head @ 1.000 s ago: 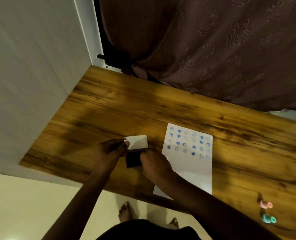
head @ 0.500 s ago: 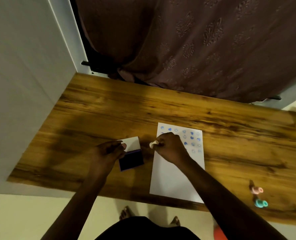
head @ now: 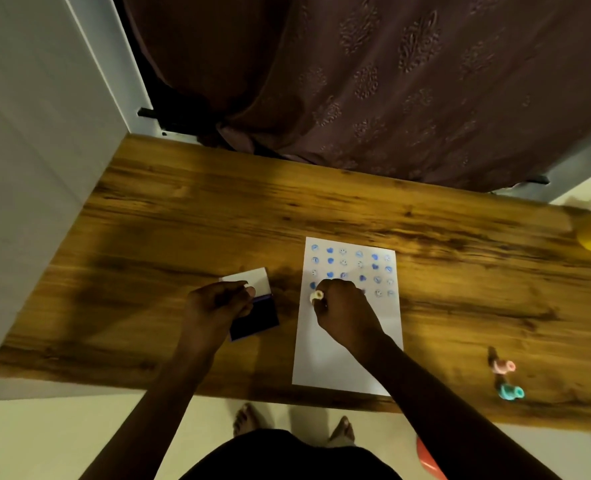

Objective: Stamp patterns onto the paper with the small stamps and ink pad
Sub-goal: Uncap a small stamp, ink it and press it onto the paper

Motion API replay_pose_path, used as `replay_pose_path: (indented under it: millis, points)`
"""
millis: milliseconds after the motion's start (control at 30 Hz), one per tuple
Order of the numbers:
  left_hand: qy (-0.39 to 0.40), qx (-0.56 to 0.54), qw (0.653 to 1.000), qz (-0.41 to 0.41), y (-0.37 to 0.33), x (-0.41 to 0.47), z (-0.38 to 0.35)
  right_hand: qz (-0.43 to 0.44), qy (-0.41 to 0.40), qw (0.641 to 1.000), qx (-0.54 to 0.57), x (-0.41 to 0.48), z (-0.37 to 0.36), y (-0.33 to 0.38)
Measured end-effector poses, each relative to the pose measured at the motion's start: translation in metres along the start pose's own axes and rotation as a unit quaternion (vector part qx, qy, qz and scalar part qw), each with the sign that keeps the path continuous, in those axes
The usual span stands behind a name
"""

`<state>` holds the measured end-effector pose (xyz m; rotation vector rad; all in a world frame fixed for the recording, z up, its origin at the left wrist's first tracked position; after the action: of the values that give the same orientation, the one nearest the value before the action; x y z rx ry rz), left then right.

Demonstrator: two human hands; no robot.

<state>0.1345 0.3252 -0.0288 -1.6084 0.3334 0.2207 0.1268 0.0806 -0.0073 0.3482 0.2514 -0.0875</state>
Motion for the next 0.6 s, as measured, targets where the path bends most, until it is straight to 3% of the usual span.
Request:
replay_pose_path:
  millis: [600]
  points:
    - [0.011,0.000,1.000,0.017,-0.008,-0.001,-0.028,-0.018,0.027,0.999,-0.033,0.004,-0.010,0.005]
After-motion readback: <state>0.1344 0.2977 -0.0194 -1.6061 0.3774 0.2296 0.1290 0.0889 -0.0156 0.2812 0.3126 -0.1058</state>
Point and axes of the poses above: each hand's wrist, its own x-axis towards the middle knuckle, its own z-axis out of the back of the hand, y = z × x, the point moved 4 cm from there along x, towards the middle knuckle, and after that the axes turned 5 degrees about y, right-handed, at the moved point
